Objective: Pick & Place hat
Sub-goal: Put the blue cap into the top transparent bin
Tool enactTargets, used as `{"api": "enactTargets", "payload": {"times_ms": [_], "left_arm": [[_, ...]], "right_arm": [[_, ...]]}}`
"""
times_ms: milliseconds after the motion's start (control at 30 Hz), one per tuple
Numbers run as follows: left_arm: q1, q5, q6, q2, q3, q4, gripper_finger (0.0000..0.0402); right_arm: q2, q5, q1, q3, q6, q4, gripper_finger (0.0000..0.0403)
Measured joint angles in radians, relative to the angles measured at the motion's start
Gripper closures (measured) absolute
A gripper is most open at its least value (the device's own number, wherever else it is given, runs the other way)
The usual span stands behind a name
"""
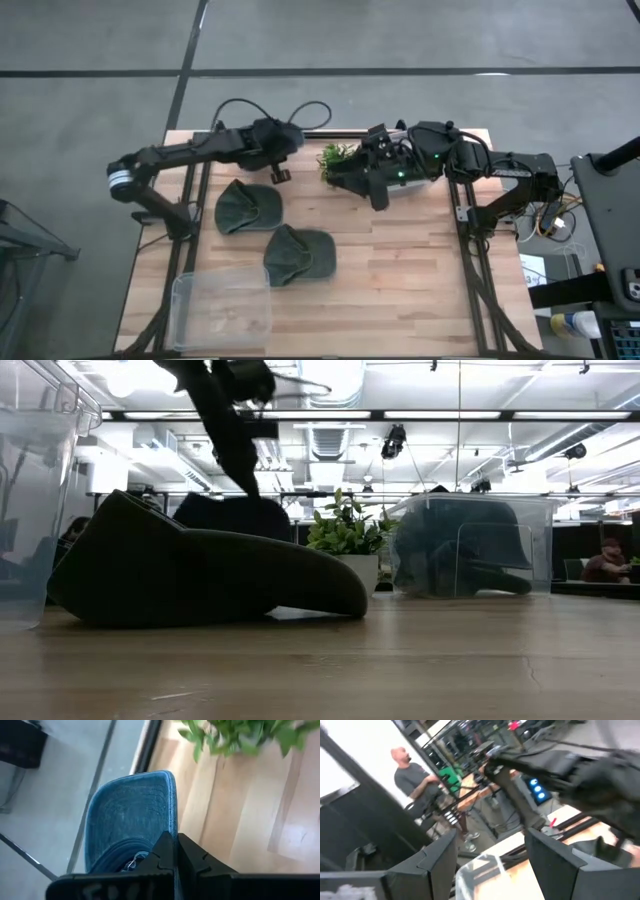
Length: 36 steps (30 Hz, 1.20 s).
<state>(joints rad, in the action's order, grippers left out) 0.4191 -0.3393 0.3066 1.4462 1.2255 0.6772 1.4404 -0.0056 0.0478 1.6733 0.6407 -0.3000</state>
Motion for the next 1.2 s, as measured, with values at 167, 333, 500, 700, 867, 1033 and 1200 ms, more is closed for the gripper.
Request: {"api": "enactTargets", "payload": {"times_ms": [167,333,500,700,867,1033,1200], "left_arm": [[-0.006,-0.002,-0.034,-0.091,0.0,0.008,0.0401],[-0.018,-0.001,-0.052,-0.171,0.001,0.005,0.0401],[-0.057,0.0,-0.042,-0.234,0.006,-0.012,0.0401],[-0.109,-0.072,0.043,-0.274,0.007,0.003,0.0401],[-0.147,-0.076,0.045,-0.295,0.007,-0.008,0.0401],[-0.174,-0.081,0.046,-0.305,0.007,-0.013,0.0401],[-0.195,-0.081,0.051,-0.306,0.007,-0.015,0.0401]], "right_arm": [[-0.023,0.066,-0.012,0.0,0.05,0.0,0.0179],[-0.04,0.2,-0.018,0.0,0.067,0.0,0.0179],[-0.025,0.293,-0.06,0.0,0.072,-0.087,0.0179],[0.055,0.203,-0.168,-0.009,0.308,-0.165,0.0179],[0.138,0.016,-0.241,-0.009,0.423,-0.153,0.0179],[0.217,-0.085,-0.312,-0.01,0.426,-0.146,0.0179],[0.268,-0.116,-0.379,-0.01,0.439,-0.101,0.0179]]}}
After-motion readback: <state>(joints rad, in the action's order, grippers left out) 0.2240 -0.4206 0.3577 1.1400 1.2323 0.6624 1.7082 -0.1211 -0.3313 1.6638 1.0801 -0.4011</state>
